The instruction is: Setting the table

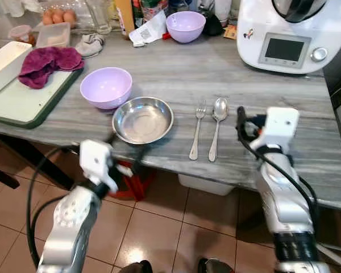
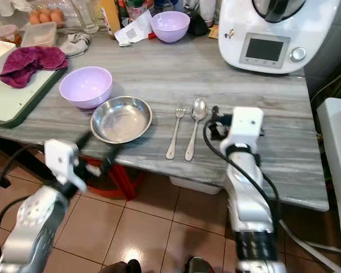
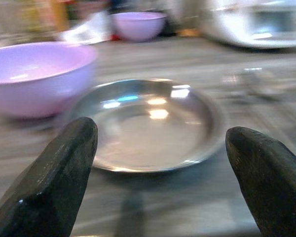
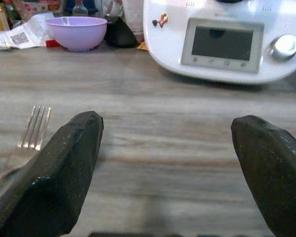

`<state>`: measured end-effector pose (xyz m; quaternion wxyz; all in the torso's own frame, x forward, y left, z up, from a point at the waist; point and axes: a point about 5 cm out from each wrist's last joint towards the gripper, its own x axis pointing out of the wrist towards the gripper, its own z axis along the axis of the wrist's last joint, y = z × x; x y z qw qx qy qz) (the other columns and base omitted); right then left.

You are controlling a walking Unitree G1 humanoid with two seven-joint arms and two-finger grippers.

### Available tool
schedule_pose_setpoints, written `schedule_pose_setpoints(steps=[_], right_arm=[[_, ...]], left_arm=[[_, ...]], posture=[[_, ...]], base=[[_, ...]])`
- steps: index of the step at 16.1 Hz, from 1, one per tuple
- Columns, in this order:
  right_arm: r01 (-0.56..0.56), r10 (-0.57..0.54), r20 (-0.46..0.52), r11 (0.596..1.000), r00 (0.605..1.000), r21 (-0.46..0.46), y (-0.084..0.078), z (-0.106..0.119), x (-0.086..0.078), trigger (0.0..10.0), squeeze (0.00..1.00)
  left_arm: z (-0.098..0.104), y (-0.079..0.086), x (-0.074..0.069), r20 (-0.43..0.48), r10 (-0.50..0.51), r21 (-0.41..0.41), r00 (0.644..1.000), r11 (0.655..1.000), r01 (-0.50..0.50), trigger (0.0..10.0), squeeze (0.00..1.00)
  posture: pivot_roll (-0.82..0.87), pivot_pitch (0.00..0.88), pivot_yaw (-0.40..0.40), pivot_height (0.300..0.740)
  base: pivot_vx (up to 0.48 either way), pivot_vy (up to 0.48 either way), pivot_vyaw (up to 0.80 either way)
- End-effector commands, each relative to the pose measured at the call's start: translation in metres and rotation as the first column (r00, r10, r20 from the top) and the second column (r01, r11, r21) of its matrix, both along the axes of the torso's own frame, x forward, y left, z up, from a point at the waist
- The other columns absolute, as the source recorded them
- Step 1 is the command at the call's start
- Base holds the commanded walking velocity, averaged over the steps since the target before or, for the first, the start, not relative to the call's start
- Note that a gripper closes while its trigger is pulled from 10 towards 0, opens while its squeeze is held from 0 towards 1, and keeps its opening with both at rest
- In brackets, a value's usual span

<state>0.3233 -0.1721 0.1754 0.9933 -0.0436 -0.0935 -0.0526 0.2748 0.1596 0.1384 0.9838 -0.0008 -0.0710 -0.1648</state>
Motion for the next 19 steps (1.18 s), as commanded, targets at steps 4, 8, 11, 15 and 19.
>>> schedule_pose_setpoints(steps=[4, 8, 11, 15, 19], right_arm=[[-0.012, 0.013, 0.015, 1.000, 1.000, -0.013, 0.007, 0.002, -0.005, 10.0, 0.00], [-0.039, 0.040, 0.015, 0.999, 0.999, -0.022, 0.016, 0.000, -0.005, 10.0, 0.00], [-0.045, 0.046, 0.016, 0.999, 0.999, -0.027, 0.017, 0.000, -0.005, 10.0, 0.00], [-0.043, 0.043, 0.020, 0.999, 0.999, -0.020, 0.017, 0.000, -0.004, 10.0, 0.00], [-0.030, 0.031, 0.024, 0.999, 0.999, -0.016, 0.016, -0.001, -0.005, 10.0, 0.00]], left_arm=[[-0.003, 0.013, 0.015, 0.007, 0.252, 0.054, 0.968, 0.966, -0.252, 10.0, 0.00], [-0.007, 0.013, 0.019, 0.006, 0.301, 0.077, 0.954, 0.951, -0.301, 10.0, 0.00], [-0.009, 0.010, 0.022, 0.005, 0.320, 0.089, 0.947, 0.943, -0.319, 10.0, 0.00], [-0.011, 0.010, 0.023, 0.001, 0.329, 0.098, 0.944, 0.940, -0.327, 10.0, 0.00], [-0.011, 0.010, 0.024, -0.004, 0.327, 0.102, 0.945, 0.940, -0.325, 10.0, 0.00]], posture=[[-0.12, 0.129, 0.033, 0.740], [-0.11, 0.106, 0.031, 0.740], [-0.11, 0.106, 0.031, 0.740], [-0.11, 0.099, 0.032, 0.740], [-0.11, 0.101, 0.036, 0.740]], base=[[0.000, 0.000, -0.20], [0.000, 0.000, -0.80], [0.000, 0.000, -0.80], [0.000, 0.000, -0.69], [-0.181, 0.000, 0.00]])
